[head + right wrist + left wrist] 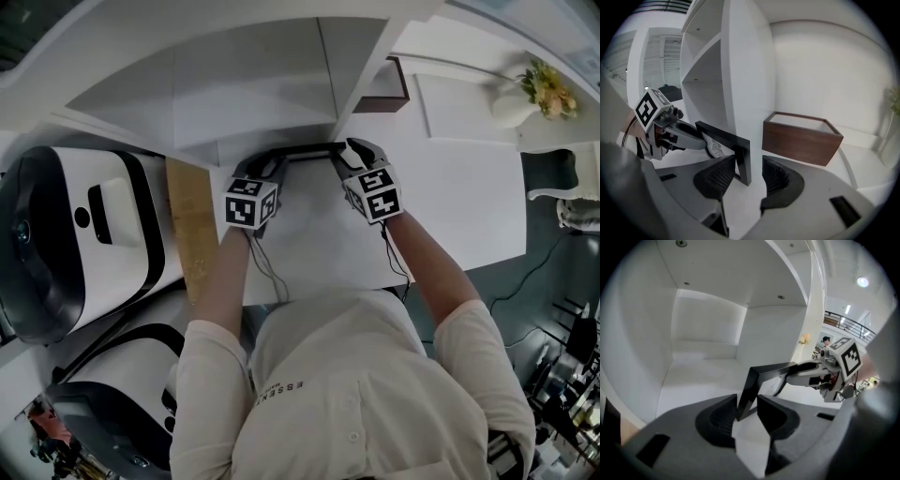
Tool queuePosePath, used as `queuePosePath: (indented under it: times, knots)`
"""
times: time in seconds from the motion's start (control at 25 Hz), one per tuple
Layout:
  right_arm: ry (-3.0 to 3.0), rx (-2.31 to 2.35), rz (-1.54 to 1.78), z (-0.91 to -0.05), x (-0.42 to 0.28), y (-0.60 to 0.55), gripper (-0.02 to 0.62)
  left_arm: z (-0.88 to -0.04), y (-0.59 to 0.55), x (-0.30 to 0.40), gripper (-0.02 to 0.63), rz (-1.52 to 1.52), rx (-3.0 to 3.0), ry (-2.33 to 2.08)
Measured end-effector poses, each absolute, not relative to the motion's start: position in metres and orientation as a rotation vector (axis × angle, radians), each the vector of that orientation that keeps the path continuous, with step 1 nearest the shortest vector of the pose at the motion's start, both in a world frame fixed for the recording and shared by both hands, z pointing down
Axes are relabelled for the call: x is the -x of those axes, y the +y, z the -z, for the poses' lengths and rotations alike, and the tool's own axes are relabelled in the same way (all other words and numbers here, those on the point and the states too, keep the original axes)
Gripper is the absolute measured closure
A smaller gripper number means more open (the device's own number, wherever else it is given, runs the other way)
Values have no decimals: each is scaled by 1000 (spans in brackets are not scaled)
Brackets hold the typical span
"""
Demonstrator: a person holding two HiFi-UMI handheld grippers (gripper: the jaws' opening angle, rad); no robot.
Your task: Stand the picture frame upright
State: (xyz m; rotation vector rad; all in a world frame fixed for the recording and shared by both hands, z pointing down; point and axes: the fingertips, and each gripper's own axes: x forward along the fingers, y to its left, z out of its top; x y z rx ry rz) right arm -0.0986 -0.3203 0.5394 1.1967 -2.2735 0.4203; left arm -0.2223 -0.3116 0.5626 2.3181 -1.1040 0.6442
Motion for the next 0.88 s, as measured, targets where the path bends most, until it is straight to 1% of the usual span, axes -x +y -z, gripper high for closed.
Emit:
queuePosePath:
  times: [0.08,0.12,0.16,0.36,0.68,0.76,0.84,0.88]
  knots:
    - [-2265,-1208,-425,-540,97,-319,422,-563,-312,225,465,-650,-2308,-1131]
    - [-2261,-1213,-428,-541,97,-319,422,-563,-313,226,437,-647,-2307,-1140]
    - [-2258,-1215,-434,-541,96,-317,422,-561,-312,227,392,-635,-2306,-1143]
    - [-2259,-1211,-461,-539,97,-303,422,-555,-303,229,336,-612,-2311,-1175]
    - [-2325,-1325,-436,-503,79,-278,426,-518,-274,240,333,-569,-2375,-1346]
    - [-2355,-1353,-412,-488,76,-271,454,-505,-263,237,336,-562,-2409,-1352]
    - [-2373,-1376,-369,-475,74,-265,517,-492,-253,234,356,-561,-2437,-1366]
    - [-2384,-1378,-346,-468,74,-261,533,-486,-248,233,363,-559,-2442,-1378]
